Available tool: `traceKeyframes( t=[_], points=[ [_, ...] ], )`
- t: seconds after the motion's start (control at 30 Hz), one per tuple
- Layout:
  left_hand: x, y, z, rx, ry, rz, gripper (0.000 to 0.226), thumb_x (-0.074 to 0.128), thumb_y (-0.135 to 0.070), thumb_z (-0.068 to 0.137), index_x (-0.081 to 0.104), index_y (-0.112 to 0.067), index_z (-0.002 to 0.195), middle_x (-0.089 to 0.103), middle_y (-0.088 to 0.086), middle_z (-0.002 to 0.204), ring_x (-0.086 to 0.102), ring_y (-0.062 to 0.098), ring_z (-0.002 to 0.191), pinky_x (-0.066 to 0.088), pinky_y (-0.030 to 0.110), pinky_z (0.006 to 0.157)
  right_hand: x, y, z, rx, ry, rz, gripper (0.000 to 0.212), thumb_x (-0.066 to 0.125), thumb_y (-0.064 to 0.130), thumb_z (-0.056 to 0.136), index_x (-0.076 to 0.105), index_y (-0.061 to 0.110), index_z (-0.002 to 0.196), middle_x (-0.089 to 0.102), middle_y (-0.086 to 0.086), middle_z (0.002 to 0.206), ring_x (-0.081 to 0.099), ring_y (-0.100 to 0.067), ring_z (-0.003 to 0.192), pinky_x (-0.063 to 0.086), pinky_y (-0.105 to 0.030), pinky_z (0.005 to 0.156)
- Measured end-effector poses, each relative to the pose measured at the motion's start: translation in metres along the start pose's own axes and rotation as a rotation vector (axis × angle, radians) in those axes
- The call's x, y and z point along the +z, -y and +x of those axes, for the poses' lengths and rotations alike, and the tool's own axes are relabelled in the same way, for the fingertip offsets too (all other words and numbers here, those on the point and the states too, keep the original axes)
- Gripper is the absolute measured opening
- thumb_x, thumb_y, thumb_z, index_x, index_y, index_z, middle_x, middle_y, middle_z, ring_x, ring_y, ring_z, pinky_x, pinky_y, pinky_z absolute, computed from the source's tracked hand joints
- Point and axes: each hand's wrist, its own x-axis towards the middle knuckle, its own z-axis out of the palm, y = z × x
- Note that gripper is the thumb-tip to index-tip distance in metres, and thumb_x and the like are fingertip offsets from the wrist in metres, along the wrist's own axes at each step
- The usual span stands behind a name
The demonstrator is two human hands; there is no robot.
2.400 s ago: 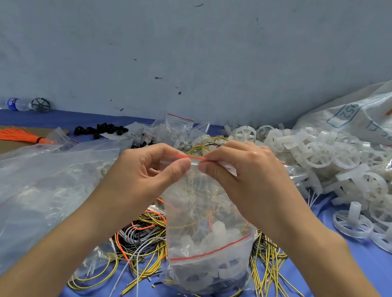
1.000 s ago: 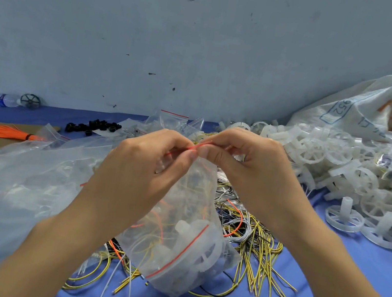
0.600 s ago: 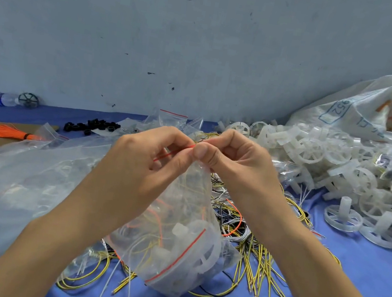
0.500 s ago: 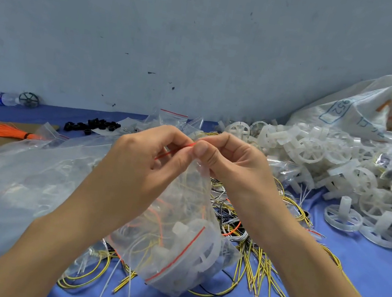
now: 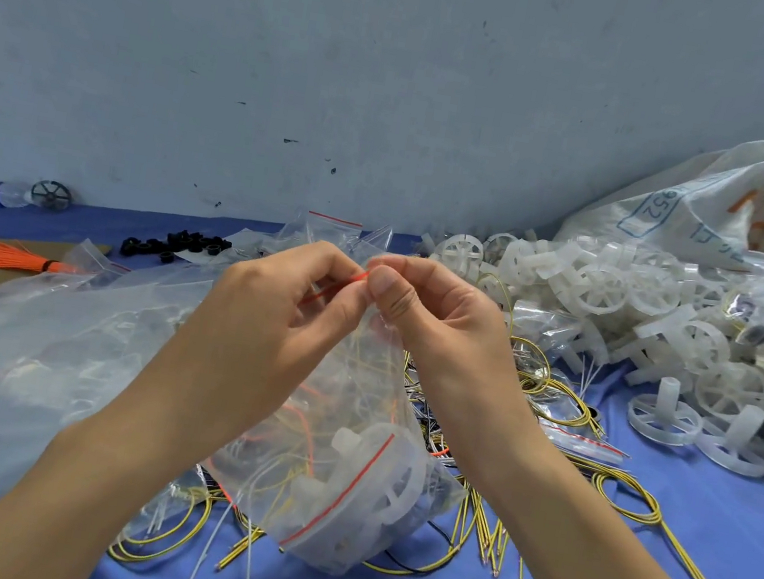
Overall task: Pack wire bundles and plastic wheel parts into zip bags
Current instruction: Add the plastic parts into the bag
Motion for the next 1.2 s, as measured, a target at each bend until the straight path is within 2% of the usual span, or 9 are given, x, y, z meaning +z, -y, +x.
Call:
traceKeyframes(
  t=[0.2, 0.33, 0.43, 0.53, 0.7, 0.93, 1.13, 1.2],
  points=[
    [0.001, 0.002, -0.002, -0.017, -0.013, -0.004, 0.014, 0.060, -0.037, 0.094, 0.064, -0.030, 0.083, 0.063, -0.011, 0.072, 0.058, 0.016, 0.064, 0.041, 0.020, 0.054, 0.002, 0.001, -0.001, -0.001, -0.029, -0.049, 0.010, 0.066, 0.020, 0.092, 0.071, 0.012, 0.090, 0.067, 0.004, 0.077, 0.055, -0.004, 0.070, 0.047, -0.017, 0.069],
    [0.002, 0.003, -0.002, -0.033, 0.000, -0.009, 0.020, 0.058, -0.044, 0.092, 0.064, -0.028, 0.082, 0.062, -0.006, 0.069, 0.058, 0.017, 0.062, 0.043, 0.026, 0.055, 0.002, 0.001, -0.001, -0.018, -0.098, -0.076, 0.010, 0.064, 0.019, 0.093, 0.070, 0.013, 0.087, 0.061, 0.010, 0.068, 0.050, -0.003, 0.063, 0.043, -0.015, 0.063],
    [0.001, 0.005, -0.003, -0.056, 0.015, -0.018, 0.020, 0.056, -0.045, 0.089, 0.062, -0.028, 0.079, 0.061, -0.012, 0.070, 0.056, 0.012, 0.060, 0.040, 0.018, 0.053, -0.002, 0.000, 0.001, -0.008, -0.165, -0.098, 0.014, 0.063, 0.022, 0.095, 0.070, 0.011, 0.089, 0.057, 0.000, 0.071, 0.046, -0.008, 0.064, 0.041, -0.020, 0.061],
    [-0.001, 0.009, -0.003, -0.081, 0.037, -0.032, 0.019, 0.055, -0.045, 0.088, 0.061, -0.030, 0.077, 0.058, -0.017, 0.064, 0.051, 0.006, 0.054, 0.035, 0.011, 0.051, -0.009, 0.000, 0.005, -0.004, -0.236, -0.094, 0.015, 0.062, 0.024, 0.095, 0.069, 0.013, 0.086, 0.051, -0.003, 0.069, 0.042, -0.010, 0.063, 0.037, -0.022, 0.057],
    [-0.007, 0.016, -0.003, -0.104, 0.064, -0.025, 0.022, 0.055, -0.046, 0.088, 0.063, -0.028, 0.078, 0.056, -0.011, 0.061, 0.046, 0.005, 0.052, 0.033, 0.012, 0.049, -0.026, -0.001, 0.013, -0.003, -0.335, -0.079, 0.019, 0.063, 0.028, 0.095, 0.070, 0.012, 0.093, 0.053, -0.001, 0.070, 0.045, -0.012, 0.065, 0.041, -0.032, 0.065],
    [-0.012, 0.024, -0.002, -0.136, 0.080, 0.010, 0.024, 0.053, -0.050, 0.085, 0.064, -0.030, 0.081, 0.064, -0.016, 0.073, 0.056, 0.004, 0.062, 0.038, 0.013, 0.054, -0.046, -0.002, 0.020, -0.032, -0.425, -0.083, 0.015, 0.063, 0.029, 0.095, 0.070, 0.017, 0.090, 0.051, 0.003, 0.065, 0.045, -0.011, 0.064, 0.043, -0.032, 0.069],
    [-0.012, 0.028, -0.004, -0.131, 0.054, -0.018, 0.020, 0.055, -0.050, 0.086, 0.065, -0.032, 0.083, 0.064, -0.004, 0.072, 0.055, 0.013, 0.056, 0.043, 0.029, 0.054, -0.057, -0.001, 0.024, -0.044, -0.488, -0.068, 0.013, 0.063, 0.028, 0.095, 0.069, 0.020, 0.086, 0.051, 0.006, 0.063, 0.046, -0.007, 0.061, 0.045, -0.029, 0.069],
    [-0.010, 0.029, -0.003, -0.127, 0.026, -0.051, 0.015, 0.057, -0.049, 0.086, 0.066, -0.037, 0.086, 0.065, -0.004, 0.070, 0.058, 0.012, 0.057, 0.045, 0.027, 0.054, -0.060, 0.003, 0.024, -0.052, -0.509, -0.069, 0.013, 0.063, 0.028, 0.095, 0.068, 0.020, 0.086, 0.051, 0.006, 0.063, 0.046, -0.006, 0.060, 0.045, -0.025, 0.065]
  ],
)
